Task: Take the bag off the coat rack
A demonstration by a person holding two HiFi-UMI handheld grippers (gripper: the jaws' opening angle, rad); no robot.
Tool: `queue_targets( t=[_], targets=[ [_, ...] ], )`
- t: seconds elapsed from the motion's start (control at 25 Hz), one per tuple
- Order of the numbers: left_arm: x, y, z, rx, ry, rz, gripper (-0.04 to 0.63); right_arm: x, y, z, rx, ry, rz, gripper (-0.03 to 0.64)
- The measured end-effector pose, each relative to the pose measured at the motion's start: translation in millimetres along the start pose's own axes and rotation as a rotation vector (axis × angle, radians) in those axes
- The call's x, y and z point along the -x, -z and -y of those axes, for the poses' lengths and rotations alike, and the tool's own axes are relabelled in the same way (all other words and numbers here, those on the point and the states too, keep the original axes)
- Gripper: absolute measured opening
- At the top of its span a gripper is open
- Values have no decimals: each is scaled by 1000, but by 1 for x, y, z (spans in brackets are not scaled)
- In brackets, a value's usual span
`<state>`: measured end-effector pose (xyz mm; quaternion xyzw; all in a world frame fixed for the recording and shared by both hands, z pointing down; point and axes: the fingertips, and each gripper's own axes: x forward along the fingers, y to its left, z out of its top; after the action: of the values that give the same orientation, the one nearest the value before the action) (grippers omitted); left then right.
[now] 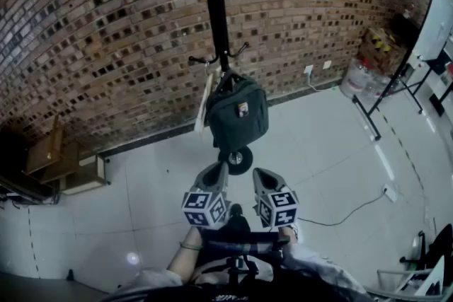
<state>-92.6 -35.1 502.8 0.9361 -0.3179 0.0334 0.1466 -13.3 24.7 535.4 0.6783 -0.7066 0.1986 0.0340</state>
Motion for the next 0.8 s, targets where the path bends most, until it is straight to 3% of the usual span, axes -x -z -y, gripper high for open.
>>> queue_targets(
  t=[0.4, 0.8],
  targets=[
    [-83, -54, -50, -15, 6, 42, 9, -82, -65, 44, -40, 21, 39, 9],
    [-149, -81, -92, 68, 22, 51, 9, -137, -118, 77, -2, 85, 52, 9]
  ],
)
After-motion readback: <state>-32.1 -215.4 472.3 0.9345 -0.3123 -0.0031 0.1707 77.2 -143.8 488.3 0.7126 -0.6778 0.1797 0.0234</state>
